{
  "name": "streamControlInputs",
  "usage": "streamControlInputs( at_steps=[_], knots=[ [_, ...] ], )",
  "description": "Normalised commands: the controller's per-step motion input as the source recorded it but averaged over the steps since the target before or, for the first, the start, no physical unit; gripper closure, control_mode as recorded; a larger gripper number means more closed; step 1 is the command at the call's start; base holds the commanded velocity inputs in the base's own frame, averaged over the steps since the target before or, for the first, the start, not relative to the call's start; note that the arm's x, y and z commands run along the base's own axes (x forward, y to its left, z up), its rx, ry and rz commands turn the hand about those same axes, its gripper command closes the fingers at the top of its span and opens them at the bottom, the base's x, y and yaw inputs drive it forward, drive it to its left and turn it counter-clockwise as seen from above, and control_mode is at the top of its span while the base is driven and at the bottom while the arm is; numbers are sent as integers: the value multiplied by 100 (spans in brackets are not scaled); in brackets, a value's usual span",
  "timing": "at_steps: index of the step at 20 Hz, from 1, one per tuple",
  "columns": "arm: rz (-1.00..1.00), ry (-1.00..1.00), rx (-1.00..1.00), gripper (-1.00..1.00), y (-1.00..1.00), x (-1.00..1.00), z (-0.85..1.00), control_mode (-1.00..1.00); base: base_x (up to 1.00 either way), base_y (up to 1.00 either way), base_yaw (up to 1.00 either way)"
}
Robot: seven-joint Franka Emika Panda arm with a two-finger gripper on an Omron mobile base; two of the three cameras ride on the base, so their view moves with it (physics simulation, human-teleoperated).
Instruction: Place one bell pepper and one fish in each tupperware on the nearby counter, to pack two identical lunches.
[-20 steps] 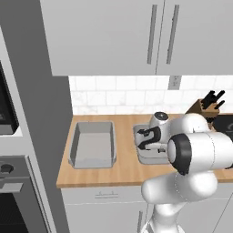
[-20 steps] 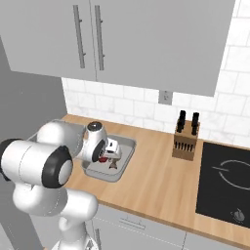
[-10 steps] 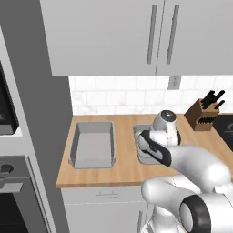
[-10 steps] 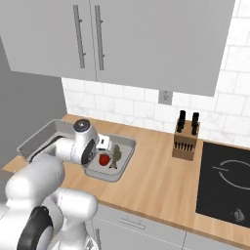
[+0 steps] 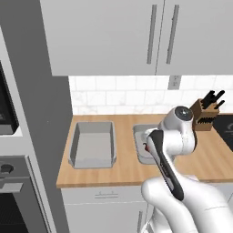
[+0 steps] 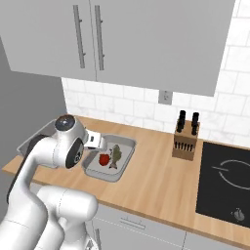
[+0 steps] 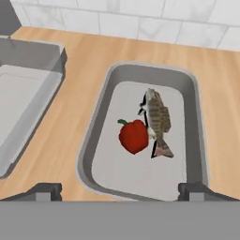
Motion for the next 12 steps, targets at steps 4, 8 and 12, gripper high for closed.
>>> streamControlInputs(
  at_steps=[4,8,12],
  knots=[
    [0,0,0,-100,0,-51,96,-100,0,0,0],
    [0,0,0,-100,0,-48,83,-100,0,0,0],
    [0,0,0,-100,0,-44,57,-100,0,0,0]
  ],
)
